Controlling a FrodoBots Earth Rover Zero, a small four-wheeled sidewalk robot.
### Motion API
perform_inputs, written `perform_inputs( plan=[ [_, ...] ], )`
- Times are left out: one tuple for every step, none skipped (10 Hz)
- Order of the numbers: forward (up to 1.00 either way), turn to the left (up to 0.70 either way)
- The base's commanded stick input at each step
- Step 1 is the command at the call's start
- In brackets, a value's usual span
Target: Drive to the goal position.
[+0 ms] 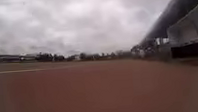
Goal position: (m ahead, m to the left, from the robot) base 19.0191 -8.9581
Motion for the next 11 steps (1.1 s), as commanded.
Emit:
perform_inputs(
  plan=[
    [0.85,-0.01],
    [0.85,-0.10],
    [0.85,-0.21],
    [0.85,-0.11],
    [0.85,-0.21],
    [0.85,-0.10],
    [0.85,0.00],
    [0.85,-0.10],
    [0.85,-0.19],
    [0.85,-0.11],
    [0.85,-0.01]
  ],
)
